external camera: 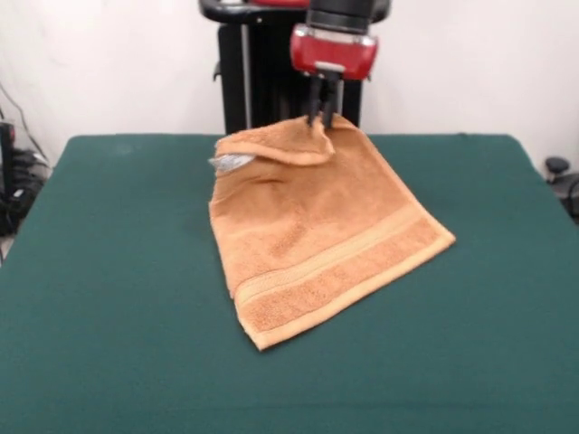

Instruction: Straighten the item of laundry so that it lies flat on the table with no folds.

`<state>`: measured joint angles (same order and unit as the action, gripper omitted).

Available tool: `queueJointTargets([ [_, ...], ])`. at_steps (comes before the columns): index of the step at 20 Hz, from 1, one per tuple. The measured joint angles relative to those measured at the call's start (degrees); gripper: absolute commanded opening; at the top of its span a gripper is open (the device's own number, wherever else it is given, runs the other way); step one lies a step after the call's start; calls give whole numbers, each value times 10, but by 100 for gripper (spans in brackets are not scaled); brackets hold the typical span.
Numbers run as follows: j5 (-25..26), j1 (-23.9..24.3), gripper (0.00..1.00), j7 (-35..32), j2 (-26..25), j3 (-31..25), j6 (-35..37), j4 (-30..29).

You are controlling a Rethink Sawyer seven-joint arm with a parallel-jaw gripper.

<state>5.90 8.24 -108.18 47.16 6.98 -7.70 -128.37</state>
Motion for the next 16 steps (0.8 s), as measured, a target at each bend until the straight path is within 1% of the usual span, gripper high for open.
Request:
queueJointTargets([
  [3, 10, 19, 0, 0, 28, 0, 15, -10],
  [7, 11, 18, 0, 0, 49, 0, 37, -12],
  [11, 11, 11, 0, 0, 63, 0, 61, -12],
  [16, 11, 7, 0, 0, 62, 0, 65, -12],
])
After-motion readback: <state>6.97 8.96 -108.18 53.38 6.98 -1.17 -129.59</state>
